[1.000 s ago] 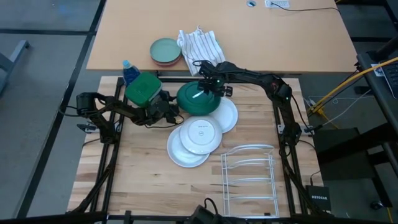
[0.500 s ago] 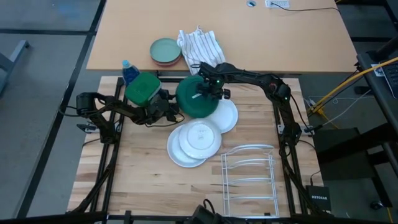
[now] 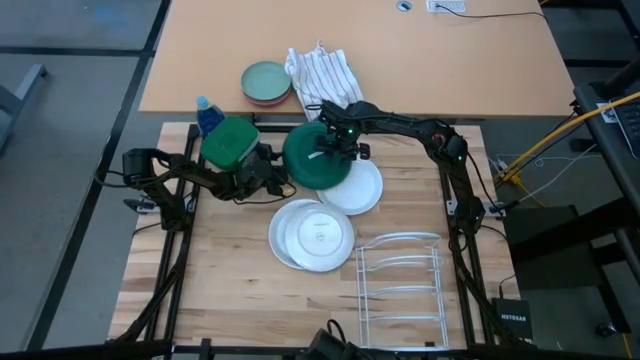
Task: Sort dishes
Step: Put the green plate on the dish rack
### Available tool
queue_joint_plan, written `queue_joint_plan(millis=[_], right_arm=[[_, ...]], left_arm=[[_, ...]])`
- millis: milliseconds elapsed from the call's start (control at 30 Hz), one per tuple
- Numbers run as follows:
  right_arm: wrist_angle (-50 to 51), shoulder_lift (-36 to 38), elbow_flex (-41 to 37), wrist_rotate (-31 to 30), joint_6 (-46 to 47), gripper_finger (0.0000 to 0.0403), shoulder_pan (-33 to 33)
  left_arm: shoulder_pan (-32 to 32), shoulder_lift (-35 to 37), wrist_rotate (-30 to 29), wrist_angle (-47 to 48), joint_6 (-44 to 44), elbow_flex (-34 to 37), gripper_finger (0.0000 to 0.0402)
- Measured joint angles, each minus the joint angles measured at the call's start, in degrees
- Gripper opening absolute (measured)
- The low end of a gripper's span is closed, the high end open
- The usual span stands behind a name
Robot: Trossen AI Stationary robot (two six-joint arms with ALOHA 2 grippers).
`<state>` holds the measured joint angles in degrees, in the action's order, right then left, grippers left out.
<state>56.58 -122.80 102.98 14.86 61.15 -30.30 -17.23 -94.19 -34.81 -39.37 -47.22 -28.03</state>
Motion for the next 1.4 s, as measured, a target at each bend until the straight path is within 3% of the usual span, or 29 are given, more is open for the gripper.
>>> queue_joint_plan(millis=[200, 567, 967, 1400], right_arm=[[-1.00, 0.07, 0.02, -0.88, -1.29, 0.0186, -0.03], [-1.45, 0.31, 0.16, -2.32, -2.38, 0.0186, -0.13], [-1.42, 0.65, 1.65, -6.36, -7.23, 0.0186, -0.02], [-0.61, 1.04, 14.36, -5.80, -10.89, 0.0186, 0.87]], left_arm=[[-0.02, -0.04, 1.80, 0.35, -3.45, 0.02, 0.0189], [-0.02, -0.09, 2.88, 0.48, -6.67, 0.07, 0.0107], [0.15, -0.09, 2.93, 5.49, -1.16, 0.04, 0.0007], [0.12, -0.04, 2.30, 5.48, 3.52, -0.13, 0.0001]])
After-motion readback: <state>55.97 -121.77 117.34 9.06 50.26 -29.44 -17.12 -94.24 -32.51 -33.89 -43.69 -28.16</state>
